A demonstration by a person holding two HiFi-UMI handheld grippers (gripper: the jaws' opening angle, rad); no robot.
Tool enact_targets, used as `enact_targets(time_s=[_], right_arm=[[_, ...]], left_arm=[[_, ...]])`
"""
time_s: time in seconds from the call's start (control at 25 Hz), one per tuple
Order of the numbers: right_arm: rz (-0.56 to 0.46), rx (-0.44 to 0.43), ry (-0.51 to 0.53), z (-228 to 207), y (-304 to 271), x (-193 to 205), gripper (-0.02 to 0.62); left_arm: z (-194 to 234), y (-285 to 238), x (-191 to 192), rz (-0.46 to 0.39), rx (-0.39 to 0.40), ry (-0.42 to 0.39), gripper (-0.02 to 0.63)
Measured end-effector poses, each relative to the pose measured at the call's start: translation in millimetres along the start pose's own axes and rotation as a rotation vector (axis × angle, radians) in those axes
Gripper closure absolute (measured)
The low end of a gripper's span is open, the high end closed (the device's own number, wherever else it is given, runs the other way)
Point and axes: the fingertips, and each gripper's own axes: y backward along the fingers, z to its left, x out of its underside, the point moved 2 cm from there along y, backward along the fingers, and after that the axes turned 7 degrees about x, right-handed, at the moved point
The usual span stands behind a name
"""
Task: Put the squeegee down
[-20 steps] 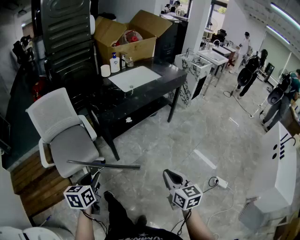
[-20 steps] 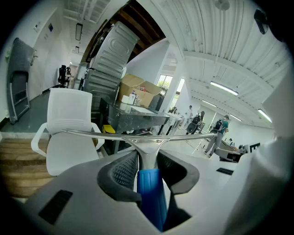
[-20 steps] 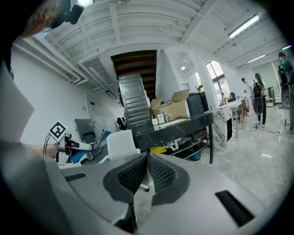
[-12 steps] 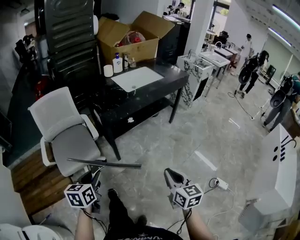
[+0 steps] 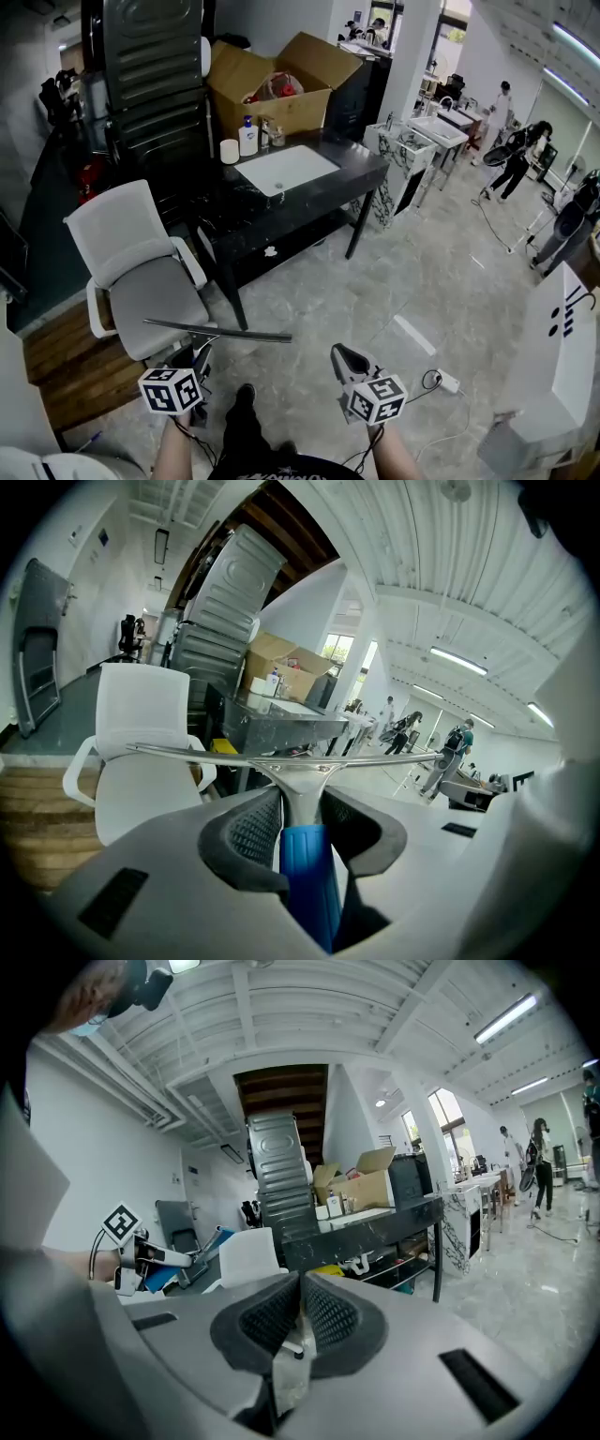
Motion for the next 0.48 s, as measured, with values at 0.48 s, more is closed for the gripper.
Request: enact_targets(time_s=[0.48], right_arm=[[-0.022, 0.06, -0.014, -11, -128, -55, 0.543]], left_arm=[[70, -99, -109, -0.019, 0.066, -0.023, 0.454]])
